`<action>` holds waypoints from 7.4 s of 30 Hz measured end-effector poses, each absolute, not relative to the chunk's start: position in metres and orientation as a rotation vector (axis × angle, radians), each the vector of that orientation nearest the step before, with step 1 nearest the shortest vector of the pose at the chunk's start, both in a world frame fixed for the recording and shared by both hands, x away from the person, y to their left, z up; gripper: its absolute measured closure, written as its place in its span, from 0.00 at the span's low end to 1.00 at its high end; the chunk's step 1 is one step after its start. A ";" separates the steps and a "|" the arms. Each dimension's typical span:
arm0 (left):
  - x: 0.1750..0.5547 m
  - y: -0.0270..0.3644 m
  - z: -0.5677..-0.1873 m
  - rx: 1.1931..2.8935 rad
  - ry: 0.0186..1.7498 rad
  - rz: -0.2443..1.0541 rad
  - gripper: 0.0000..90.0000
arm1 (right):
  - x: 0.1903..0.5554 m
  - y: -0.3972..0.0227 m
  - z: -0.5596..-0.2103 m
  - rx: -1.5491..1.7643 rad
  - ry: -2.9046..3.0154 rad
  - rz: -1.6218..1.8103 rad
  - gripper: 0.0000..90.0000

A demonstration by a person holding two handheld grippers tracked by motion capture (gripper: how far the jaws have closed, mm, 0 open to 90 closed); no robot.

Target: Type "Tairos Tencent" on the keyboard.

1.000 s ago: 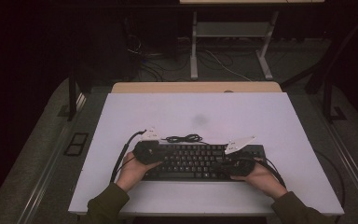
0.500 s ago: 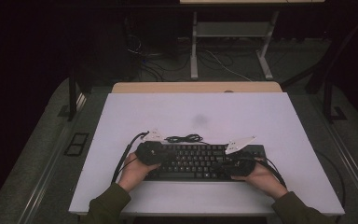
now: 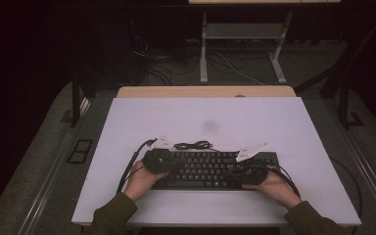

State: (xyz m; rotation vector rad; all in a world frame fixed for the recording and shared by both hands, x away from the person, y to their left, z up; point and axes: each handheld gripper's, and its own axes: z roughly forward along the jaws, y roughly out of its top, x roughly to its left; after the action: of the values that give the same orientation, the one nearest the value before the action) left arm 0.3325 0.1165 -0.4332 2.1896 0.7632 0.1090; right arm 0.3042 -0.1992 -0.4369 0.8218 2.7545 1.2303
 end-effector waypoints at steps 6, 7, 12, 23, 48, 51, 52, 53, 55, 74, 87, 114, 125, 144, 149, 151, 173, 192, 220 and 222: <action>0.333 0.116 -0.434 2.189 0.763 0.108 1.00 | 0.304 -0.199 -0.437 0.821 2.754 1.230 0.99; 0.333 0.116 -0.434 2.187 0.763 0.109 0.99 | 0.304 -0.199 -0.437 0.821 2.754 1.230 0.99; 0.331 0.119 -0.429 2.160 0.768 0.116 0.99 | 0.304 -0.199 -0.437 0.820 2.754 1.228 0.99; 0.329 0.128 -0.418 2.096 0.762 0.115 0.89 | 0.304 -0.199 -0.437 0.821 2.754 1.230 0.99; 0.313 0.153 -0.417 2.061 0.734 0.206 0.00 | 0.304 -0.199 -0.437 0.819 2.753 1.231 0.99; 0.313 0.151 -0.417 2.061 0.732 0.200 0.00 | 0.304 -0.199 -0.437 0.820 2.753 1.231 0.99; 0.313 0.151 -0.418 2.059 0.736 0.198 0.00 | 0.304 -0.199 -0.437 0.821 2.753 1.231 0.99; 0.313 0.150 -0.418 2.061 0.737 0.200 0.00 | 0.304 -0.199 -0.437 0.820 2.753 1.230 0.99; 0.313 0.151 -0.418 2.060 0.742 0.200 0.00 | 0.304 -0.200 -0.436 0.830 2.745 1.224 0.99; 0.314 0.152 -0.417 2.060 0.747 0.211 0.02 | 0.311 -0.203 -0.417 0.851 2.675 1.345 0.99; 0.314 0.151 -0.417 2.057 0.744 0.210 0.03 | 0.324 -0.184 -0.408 0.846 2.652 1.372 0.99; 0.314 0.162 -0.416 2.035 0.758 0.208 0.23 | 0.336 -0.171 -0.409 0.878 2.554 1.406 0.29; 0.313 0.171 -0.416 2.084 0.760 0.193 0.68 | 0.335 -0.170 -0.409 0.885 2.532 1.408 0.27; 0.315 0.181 -0.423 2.186 0.788 0.143 0.99 | 0.334 -0.168 -0.409 0.879 2.528 1.402 0.27; 0.315 0.181 -0.425 2.199 0.785 0.137 0.99 | 0.334 -0.169 -0.409 0.881 2.526 1.402 0.27; 0.315 0.181 -0.425 2.213 0.779 0.135 0.99 | 0.334 -0.168 -0.409 0.879 2.527 1.402 0.27; 0.315 0.179 -0.423 2.204 0.778 0.129 0.99 | 0.334 -0.169 -0.409 0.876 2.522 1.402 0.27; 0.313 0.168 -0.415 2.111 0.768 0.141 0.68 | 0.335 -0.169 -0.410 0.855 2.518 1.386 0.26; 0.315 0.155 -0.420 2.081 0.806 0.194 0.02 | 0.335 -0.168 -0.408 0.898 2.573 1.404 0.22; 0.315 0.155 -0.420 2.082 0.806 0.194 0.02 | 0.336 -0.166 -0.406 0.890 2.579 1.405 0.24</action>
State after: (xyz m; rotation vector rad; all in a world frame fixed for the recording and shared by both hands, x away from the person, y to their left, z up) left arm 0.3149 0.1546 -0.4201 2.0818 0.8064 0.1939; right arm 0.3360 -0.1659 -0.4062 0.8895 2.5792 1.4048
